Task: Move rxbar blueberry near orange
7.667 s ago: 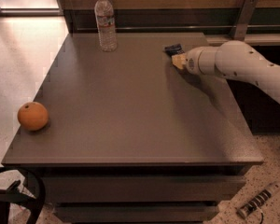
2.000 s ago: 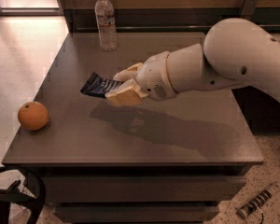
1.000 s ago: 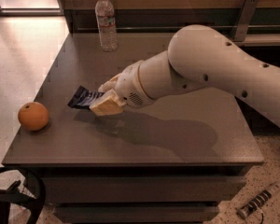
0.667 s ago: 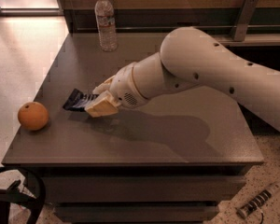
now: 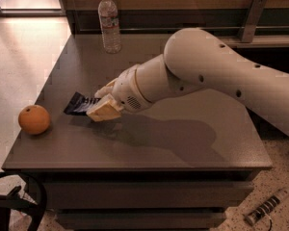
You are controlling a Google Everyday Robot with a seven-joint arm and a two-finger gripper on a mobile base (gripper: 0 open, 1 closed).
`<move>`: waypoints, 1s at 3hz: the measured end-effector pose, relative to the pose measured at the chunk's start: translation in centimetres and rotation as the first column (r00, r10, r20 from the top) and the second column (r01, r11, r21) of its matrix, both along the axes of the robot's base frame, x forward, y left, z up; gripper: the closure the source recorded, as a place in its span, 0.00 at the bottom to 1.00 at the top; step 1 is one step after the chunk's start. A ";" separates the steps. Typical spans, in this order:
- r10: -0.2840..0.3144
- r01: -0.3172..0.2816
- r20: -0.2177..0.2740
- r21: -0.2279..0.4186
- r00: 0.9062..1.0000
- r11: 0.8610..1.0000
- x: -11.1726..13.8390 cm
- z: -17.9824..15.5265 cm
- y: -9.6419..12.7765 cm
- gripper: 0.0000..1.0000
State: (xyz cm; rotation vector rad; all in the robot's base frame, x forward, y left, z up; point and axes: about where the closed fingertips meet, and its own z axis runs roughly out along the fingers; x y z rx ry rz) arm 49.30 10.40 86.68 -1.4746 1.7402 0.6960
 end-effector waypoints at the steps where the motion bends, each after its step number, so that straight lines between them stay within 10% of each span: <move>1: 0.003 -0.003 0.002 -0.002 1.000 1.000 -0.1 0.1 0.1 0.36; 3: 0.009 -0.009 0.007 -0.005 1.000 1.000 -0.4 0.3 0.5 0.00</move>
Offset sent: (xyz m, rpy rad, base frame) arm -0.0011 0.0014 0.0008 -0.0015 -0.0020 0.0028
